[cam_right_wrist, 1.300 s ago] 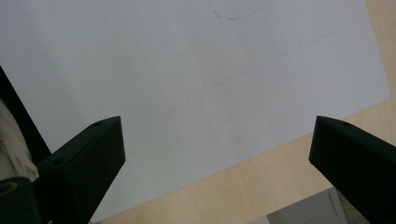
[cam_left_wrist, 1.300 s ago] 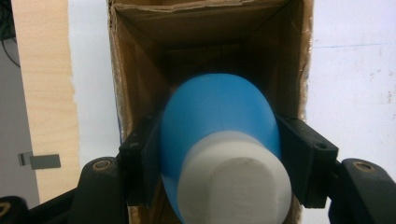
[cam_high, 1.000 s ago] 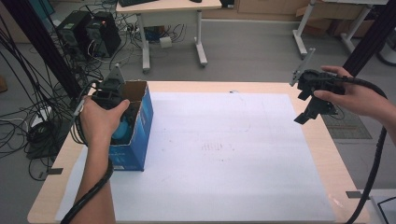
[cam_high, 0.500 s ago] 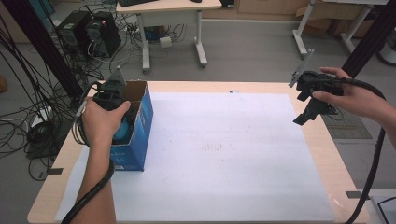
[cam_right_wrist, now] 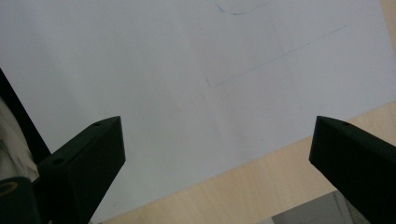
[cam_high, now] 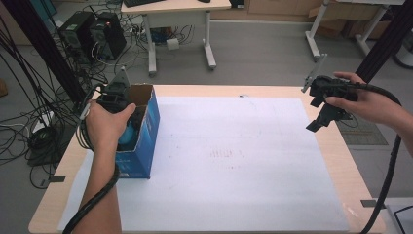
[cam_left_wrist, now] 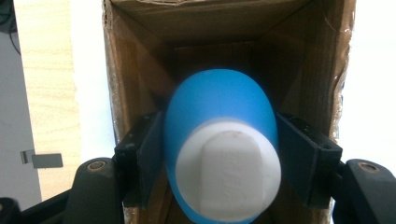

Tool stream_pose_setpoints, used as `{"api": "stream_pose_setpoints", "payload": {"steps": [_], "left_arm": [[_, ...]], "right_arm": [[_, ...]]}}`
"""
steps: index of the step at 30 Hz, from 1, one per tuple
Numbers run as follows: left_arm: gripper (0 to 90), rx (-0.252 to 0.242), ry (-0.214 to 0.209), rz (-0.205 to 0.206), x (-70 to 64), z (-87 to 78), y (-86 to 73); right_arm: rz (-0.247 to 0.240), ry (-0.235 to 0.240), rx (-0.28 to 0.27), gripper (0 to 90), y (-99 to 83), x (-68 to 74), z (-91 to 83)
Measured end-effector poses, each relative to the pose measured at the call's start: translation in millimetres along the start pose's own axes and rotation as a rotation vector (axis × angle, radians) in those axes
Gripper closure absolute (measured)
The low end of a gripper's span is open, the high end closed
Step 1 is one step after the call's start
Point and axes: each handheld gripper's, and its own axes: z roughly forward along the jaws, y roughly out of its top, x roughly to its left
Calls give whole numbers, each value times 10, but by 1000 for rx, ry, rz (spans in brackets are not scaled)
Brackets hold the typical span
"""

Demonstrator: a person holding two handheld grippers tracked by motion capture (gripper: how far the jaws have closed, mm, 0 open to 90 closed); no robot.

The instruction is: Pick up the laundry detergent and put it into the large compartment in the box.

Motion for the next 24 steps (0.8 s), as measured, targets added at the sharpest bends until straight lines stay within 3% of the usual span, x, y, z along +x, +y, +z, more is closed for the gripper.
{"api": "stream_pose_setpoints", "payload": {"steps": [6,13,20,24], "left_arm": [[314,-7,-11,2,8,-60,-41],[176,-51,-2,22,-67,-409,-196],[87,-136,36,41,-219,-788,-423],[70,-169,49,54,-314,-918,-505]], "right_arm": [[-5,3,2,35,14,10,9],[5,-3,-7,34,-18,6,-21],[7,-11,-20,34,-20,17,-28],[10,-10,-24,34,-18,13,-27]]}}
